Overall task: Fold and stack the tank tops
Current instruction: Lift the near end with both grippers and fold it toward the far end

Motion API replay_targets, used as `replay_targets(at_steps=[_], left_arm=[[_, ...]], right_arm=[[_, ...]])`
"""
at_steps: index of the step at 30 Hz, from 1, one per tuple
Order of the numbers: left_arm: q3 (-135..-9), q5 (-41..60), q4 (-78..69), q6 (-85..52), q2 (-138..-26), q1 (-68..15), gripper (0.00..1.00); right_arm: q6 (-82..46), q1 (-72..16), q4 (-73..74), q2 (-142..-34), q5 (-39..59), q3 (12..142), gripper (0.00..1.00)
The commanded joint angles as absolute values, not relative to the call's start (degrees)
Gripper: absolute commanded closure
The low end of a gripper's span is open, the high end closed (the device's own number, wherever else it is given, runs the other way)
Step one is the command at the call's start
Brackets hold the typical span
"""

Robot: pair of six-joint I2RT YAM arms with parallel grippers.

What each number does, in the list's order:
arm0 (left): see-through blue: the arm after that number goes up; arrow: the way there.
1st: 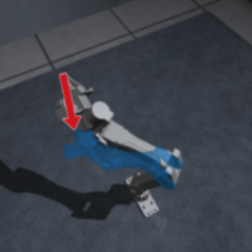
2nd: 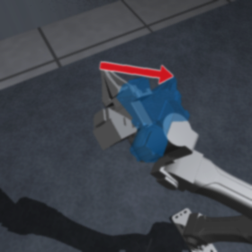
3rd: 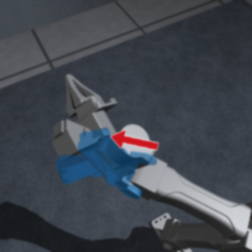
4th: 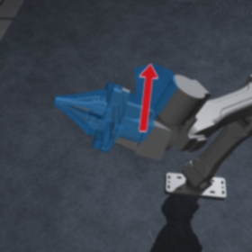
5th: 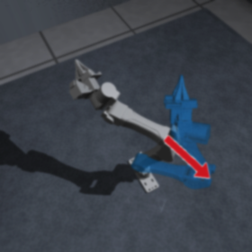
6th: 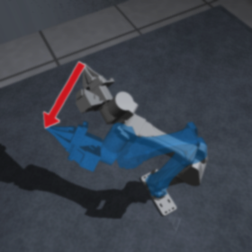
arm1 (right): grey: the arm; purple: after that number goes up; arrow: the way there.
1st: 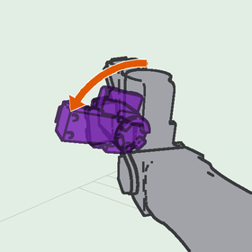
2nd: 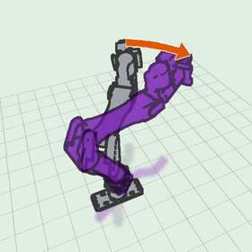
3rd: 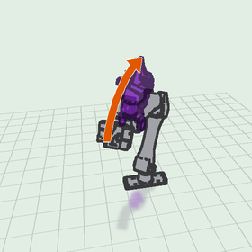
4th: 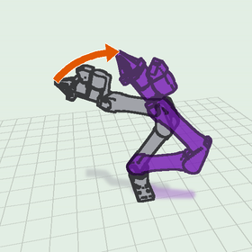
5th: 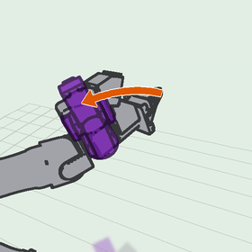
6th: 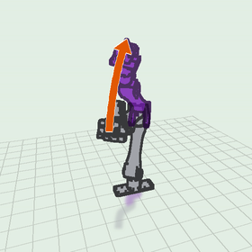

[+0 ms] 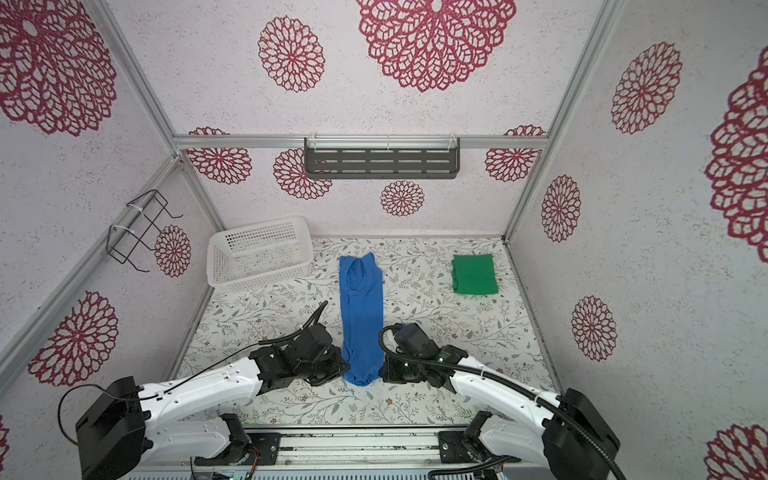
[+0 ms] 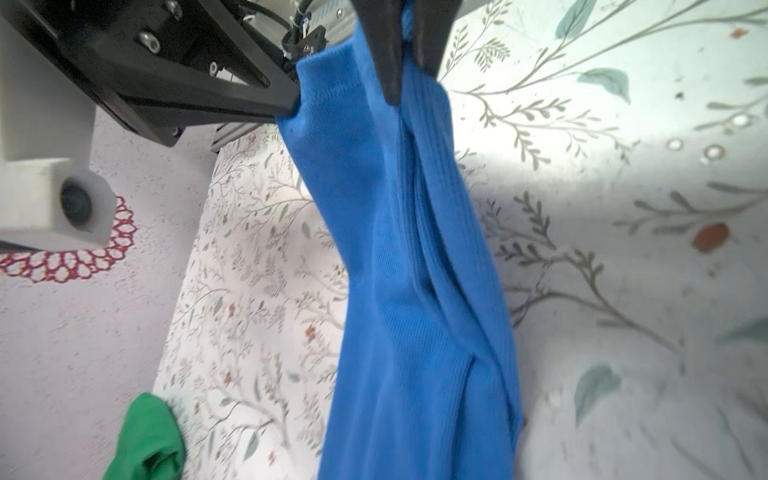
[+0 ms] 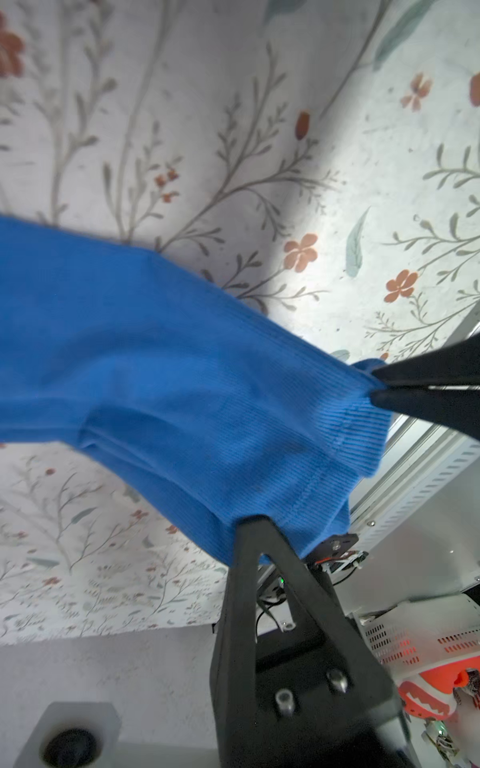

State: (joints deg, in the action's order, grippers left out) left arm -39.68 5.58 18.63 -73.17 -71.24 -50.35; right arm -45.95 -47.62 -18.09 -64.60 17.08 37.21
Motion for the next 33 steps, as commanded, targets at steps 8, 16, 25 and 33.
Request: replay_targets(at_steps=[8, 16, 25, 33], left_arm=[[-48.8, 9.7, 25.0, -54.8, -75.0, -35.8, 1.0], [-60.9, 14.4, 26.9, -44.3, -86.9, -27.6, 1.0], [-75.6, 20.0, 27.7, -39.0, -102.9, -21.0, 1.0], [-87.6, 23.3, 27.4, -38.0, -118.8, -18.3, 0.89]], right_arm=[[-24.1, -39.1, -26.0, -75.9, 10.3, 55.6, 1.0], [-16.5, -33.2, -24.1, -89.0, 14.2, 67.9, 1.0], [-12.1, -28.1, -24.8, -101.9, 17.3, 78.9, 1.0], [-10.8, -25.0, -24.4, -113.0, 21.4, 88.3, 1.0]])
